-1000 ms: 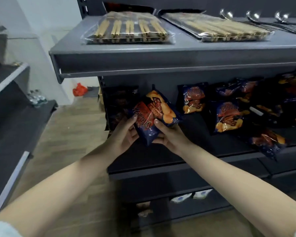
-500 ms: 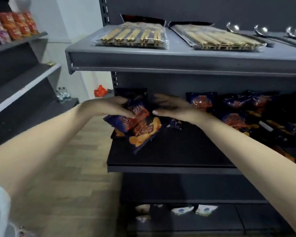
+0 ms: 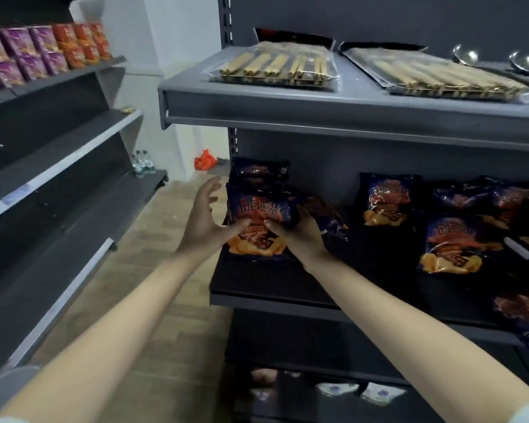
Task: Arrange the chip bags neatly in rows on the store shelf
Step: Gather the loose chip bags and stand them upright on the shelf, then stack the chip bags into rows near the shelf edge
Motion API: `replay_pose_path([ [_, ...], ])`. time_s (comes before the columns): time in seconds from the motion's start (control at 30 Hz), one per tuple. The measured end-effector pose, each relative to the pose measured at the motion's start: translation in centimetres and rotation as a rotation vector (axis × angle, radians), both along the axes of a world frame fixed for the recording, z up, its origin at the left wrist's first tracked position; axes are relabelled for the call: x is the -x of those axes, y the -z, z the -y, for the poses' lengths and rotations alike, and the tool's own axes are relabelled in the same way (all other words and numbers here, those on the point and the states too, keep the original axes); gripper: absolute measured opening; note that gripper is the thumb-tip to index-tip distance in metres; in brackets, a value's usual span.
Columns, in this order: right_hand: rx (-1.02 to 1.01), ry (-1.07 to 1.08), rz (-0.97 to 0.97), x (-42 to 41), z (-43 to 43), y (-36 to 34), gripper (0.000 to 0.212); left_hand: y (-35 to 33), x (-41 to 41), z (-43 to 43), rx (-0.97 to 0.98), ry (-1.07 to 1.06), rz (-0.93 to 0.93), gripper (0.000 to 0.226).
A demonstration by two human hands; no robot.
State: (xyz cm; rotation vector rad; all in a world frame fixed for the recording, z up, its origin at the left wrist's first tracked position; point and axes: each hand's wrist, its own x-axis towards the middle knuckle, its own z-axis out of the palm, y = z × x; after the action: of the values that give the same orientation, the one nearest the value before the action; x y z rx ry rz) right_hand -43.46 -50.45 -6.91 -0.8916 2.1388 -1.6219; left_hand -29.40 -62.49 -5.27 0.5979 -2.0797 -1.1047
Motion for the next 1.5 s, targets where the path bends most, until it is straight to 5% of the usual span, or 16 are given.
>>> replay_pose_path([
  [0.07,-0.029,0.032,-0.053,-0.9,0.5,1.0,0.061,3.4,-0.4,-0.9,0.001,-0.027,0.123,0.104],
  [0.2,-0.047,0.040,-0.252,-2.8,0.8,3.6,0.080,7.3,-0.7,-1.0,0.311,-0.014,0.441,0.110],
  [0.43,-0.217,0.208,-0.721,-2.5,-0.4,5.7,0.106,8.6,-1.3,-1.1,0.706,-0.084,0.640,0.102],
  [0.67,-0.362,0.008,-1.022,-1.4,-0.4,6.1,0.066,10.2,-1.2,-0.9,0.805,-0.039,0.635,0.080],
  [1.1,-0.450,-0.087,-1.010,-0.2,-0.2,6.3,0.068,9.6,-1.1,-0.9,0.710,0.027,0.665,0.080],
  [1.23,-0.367,0.021,-0.964,0.6,-2.3,4.7,0.059,6.5,0.5,-2.3,0.764,0.103,0.534,0.081],
  [1.5,-0.600,0.346,-0.789,6.0,-12.4,4.3,0.061,2.6,10.7,-5.7,0.974,0.142,0.431,0.089],
])
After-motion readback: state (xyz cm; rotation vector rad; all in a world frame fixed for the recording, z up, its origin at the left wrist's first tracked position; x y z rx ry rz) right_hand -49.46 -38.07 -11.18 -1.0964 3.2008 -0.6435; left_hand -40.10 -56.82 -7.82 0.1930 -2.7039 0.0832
